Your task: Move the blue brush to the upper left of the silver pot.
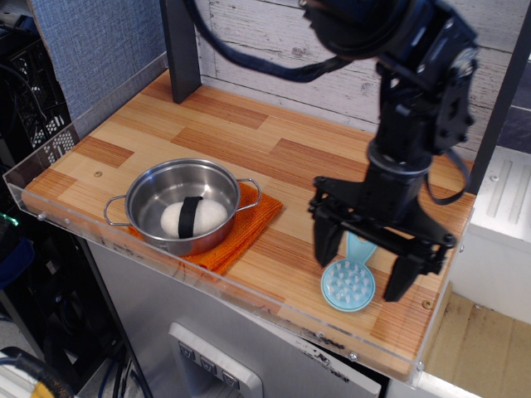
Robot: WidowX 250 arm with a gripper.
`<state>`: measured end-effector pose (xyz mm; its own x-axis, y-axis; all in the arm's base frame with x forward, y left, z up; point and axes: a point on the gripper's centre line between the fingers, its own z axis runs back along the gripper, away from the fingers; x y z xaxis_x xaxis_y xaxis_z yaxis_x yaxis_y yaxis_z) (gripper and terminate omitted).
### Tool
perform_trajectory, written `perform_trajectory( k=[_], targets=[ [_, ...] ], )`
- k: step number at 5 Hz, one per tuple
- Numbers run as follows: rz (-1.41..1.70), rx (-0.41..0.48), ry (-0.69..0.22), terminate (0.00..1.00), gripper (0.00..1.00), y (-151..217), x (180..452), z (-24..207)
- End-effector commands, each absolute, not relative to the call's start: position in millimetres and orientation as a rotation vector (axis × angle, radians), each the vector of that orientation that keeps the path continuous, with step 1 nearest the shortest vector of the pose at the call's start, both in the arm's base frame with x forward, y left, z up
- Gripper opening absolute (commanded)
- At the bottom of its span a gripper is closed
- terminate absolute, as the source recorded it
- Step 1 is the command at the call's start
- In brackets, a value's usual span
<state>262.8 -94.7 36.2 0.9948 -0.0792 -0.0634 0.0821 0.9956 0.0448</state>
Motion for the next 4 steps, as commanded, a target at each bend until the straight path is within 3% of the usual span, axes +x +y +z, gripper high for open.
perform_trajectory(
  k=[1,4],
  targets=[
    [-0.048,0.047,0.098,0.0,1.0,-80.0,255.5,30.4],
    [-0.038,0.019,0.129,0.0,1.0,-87.0,252.2,15.7]
  ],
)
